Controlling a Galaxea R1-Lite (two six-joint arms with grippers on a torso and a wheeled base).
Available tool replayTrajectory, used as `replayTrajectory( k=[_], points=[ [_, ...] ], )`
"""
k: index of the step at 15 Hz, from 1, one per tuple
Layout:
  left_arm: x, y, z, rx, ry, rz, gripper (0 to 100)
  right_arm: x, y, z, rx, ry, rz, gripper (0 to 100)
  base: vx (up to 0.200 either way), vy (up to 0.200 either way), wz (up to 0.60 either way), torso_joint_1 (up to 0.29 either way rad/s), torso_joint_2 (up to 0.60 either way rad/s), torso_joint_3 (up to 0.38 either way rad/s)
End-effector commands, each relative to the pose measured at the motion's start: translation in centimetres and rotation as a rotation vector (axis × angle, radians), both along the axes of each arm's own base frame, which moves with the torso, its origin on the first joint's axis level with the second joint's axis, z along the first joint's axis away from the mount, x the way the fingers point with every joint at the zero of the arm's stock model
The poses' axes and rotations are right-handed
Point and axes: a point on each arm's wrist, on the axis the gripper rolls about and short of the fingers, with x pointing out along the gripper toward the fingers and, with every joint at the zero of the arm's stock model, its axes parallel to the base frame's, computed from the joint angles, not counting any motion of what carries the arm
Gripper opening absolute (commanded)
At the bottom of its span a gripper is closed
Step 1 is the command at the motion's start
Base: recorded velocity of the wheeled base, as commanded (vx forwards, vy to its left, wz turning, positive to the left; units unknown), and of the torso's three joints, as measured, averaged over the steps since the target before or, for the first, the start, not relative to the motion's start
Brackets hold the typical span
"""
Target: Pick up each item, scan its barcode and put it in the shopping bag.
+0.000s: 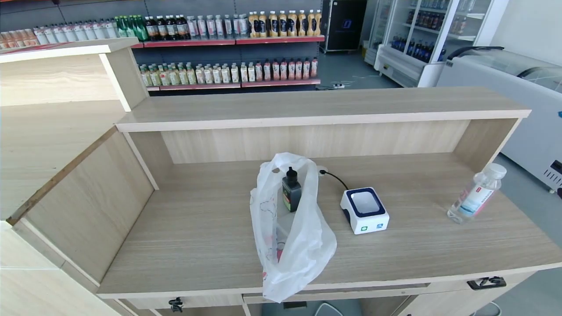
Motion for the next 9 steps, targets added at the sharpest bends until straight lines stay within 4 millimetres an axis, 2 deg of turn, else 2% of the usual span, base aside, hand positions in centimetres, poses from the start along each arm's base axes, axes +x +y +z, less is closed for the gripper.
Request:
replayTrajectory(
  k=[1, 5, 9],
  points=[
    [0.0, 0.0, 0.0, 0.000, 0.000, 0.001, 100, 2.9, -3.6, -4.4, 0.105, 0.072, 0.006, 100, 0.000, 0.000, 0.00, 0.000, 0.00, 0.000],
    [0.0, 0.0, 0.0, 0.000, 0.000, 0.001, 100, 4.8, -5.5, -6.9, 0.135, 0.048, 0.110, 100, 0.000, 0.000, 0.00, 0.000, 0.00, 0.000],
    [0.0, 0.0, 0.0, 0.000, 0.000, 0.001, 100, 5.0, -6.1, -7.5, 0.128, 0.037, 0.108, 100, 0.000, 0.000, 0.00, 0.000, 0.00, 0.000]
  ],
)
